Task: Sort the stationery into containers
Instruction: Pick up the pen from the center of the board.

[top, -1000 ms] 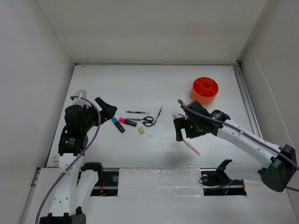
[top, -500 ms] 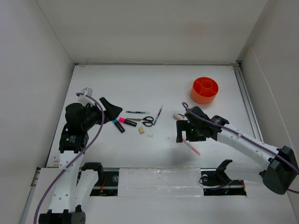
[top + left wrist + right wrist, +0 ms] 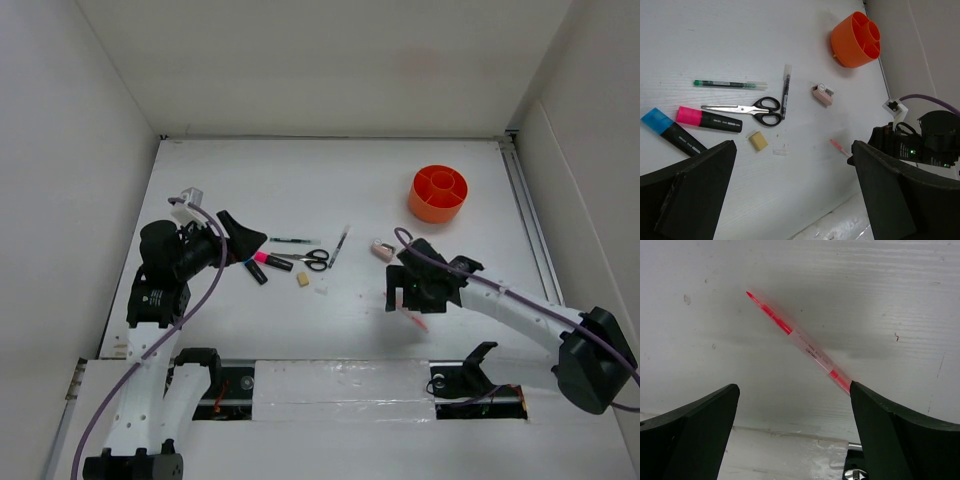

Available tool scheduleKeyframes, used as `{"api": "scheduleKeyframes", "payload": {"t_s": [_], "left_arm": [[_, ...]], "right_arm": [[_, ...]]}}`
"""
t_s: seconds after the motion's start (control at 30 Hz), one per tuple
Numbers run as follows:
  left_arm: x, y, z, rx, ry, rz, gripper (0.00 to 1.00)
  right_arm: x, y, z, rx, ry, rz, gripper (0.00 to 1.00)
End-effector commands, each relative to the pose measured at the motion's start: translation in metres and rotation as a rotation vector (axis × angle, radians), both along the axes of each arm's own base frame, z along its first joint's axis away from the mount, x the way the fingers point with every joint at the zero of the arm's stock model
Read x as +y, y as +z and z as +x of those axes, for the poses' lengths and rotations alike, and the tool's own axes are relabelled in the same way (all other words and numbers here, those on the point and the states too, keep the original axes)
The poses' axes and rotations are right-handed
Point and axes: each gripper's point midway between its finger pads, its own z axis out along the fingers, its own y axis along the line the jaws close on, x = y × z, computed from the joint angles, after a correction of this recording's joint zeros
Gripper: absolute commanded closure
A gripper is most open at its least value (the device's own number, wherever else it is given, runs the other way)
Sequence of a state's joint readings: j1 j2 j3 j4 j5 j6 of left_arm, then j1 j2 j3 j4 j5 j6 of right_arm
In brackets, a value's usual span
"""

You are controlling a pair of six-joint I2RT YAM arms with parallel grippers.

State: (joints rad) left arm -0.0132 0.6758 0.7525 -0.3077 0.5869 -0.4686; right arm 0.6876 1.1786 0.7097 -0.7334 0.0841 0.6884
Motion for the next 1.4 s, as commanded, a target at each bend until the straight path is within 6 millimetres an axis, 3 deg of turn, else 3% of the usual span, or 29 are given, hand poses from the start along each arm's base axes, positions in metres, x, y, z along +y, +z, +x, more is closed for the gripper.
{"api": "scheduleKeyframes", "payload": {"t_s": [0.0,0.37,0.5,0.83,0.97,1.0,1.1,1.23,1.37], "left_arm": [[-0.005,0.010,-0.001,-0.065,-0.043,0.001,0.00],[-0.006,0.011,-0.002,-0.065,-0.051,-0.002,0.00],[-0.007,0.013,-0.004,-0.079,-0.063,0.002,0.00],[-0.007,0.017,-0.007,-0.098,-0.063,0.003,0.00],[-0.007,0.020,-0.006,-0.112,-0.065,0.010,0.00],[-0.007,0.020,-0.006,-0.112,-0.065,0.010,0.00],[-0.007,0.020,-0.006,-0.112,-0.065,0.010,0.00],[-0.007,0.020,-0.006,-0.112,-0.065,0.010,0.00],[-0.007,0.019,-0.007,-0.103,-0.065,0.010,0.00]], "right_arm": [[-0.002,-0.003,0.009,-0.035,-0.041,0.006,0.02],[-0.004,-0.019,0.005,0.027,-0.088,-0.014,0.05],[-0.001,-0.029,-0.008,0.072,-0.103,-0.020,0.06],[0.002,-0.036,-0.006,0.117,-0.073,-0.075,0.11],[0.003,-0.036,-0.005,0.115,-0.055,-0.080,0.27],[0.003,-0.036,-0.005,0.115,-0.055,-0.080,0.38],[0.003,-0.036,-0.006,0.120,-0.042,-0.076,0.48],[0.004,-0.036,-0.007,0.123,-0.021,-0.075,0.74],[0.005,-0.035,-0.008,0.128,-0.009,-0.071,0.84]]}}
